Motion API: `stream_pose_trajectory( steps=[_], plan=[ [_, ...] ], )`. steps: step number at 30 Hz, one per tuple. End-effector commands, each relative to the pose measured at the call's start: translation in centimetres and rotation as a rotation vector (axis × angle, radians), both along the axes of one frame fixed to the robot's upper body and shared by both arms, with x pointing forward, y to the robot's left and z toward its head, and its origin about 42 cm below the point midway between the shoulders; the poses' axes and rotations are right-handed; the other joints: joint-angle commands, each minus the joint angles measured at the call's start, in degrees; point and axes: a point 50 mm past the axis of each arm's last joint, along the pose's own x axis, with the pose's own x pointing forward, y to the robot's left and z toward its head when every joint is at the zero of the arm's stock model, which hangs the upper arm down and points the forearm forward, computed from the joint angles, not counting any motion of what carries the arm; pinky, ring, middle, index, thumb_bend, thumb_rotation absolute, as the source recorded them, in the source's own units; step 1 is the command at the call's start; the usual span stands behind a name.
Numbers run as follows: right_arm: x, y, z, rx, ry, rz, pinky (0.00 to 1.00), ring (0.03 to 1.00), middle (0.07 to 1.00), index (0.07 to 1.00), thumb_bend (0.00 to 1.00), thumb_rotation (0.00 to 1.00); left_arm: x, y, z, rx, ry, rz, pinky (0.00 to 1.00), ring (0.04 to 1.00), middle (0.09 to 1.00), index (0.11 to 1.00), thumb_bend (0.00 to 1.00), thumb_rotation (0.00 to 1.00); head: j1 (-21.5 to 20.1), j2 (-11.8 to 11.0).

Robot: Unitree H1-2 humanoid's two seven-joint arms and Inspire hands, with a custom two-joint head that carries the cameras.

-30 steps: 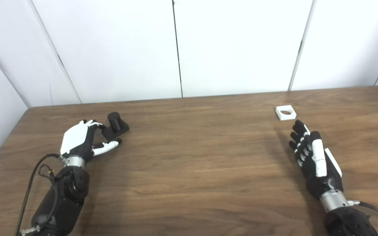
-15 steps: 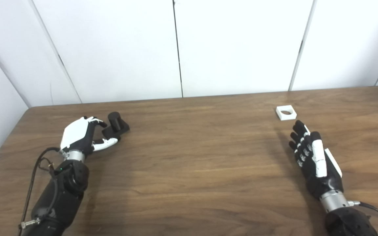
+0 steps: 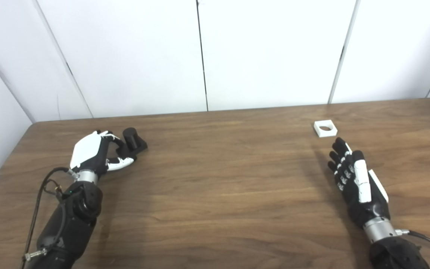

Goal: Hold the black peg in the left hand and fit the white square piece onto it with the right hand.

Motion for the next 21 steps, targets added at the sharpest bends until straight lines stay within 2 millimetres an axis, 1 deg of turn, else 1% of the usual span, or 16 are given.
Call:
stream_pose_trajectory(
  steps=[1, 9, 10, 12, 21],
  plan=[
    [-0.4, 0.16, -0.11, 0.018, -0.01, 0.011, 1.0, 1.0, 1.0, 0.99, 0.63, 1.0, 1.17, 0.52, 2.86, 0.025, -0.083, 0.005, 1.0, 0.993, 0.909, 0.6, 0.58, 0.31, 0.08, 0.07],
    [-0.55, 0.11, -0.06, 0.014, -0.011, 0.009, 1.0, 1.0, 1.0, 0.994, 0.63, 1.0, 1.06, 0.49, 2.7, 0.018, -0.096, 0.006, 1.0, 0.993, 0.899, 0.586, 0.59, 0.26, 0.03, 0.36],
    [-0.56, 0.11, -0.07, 0.015, -0.01, 0.008, 1.0, 1.0, 0.999, 0.991, 0.64, 1.0, 1.04, 0.48, 2.71, 0.015, -0.098, 0.006, 1.0, 0.993, 0.895, 0.541, 0.55, 0.17, 0.03, 0.36],
    [-0.58, 0.14, -0.06, 0.013, -0.004, 0.004, 1.0, 1.0, 0.996, 0.984, 0.64, 1.0, 0.99, 0.45, 2.7, 0.011, -0.098, 0.005, 1.0, 0.991, 0.892, 0.501, 0.51, 0.09, 0.03, 0.39],
    [-0.73, 0.1, -0.06, 0.004, -0.006, 0.016, 1.0, 1.0, 1.0, 0.997, 0.62, 1.0, 0.73, 0.4, 2.54, 0.003, -0.1, 0.009, 1.0, 0.98, 0.882, 0.493, 0.51, 0.08, -0.07, 0.63]
  ],
)
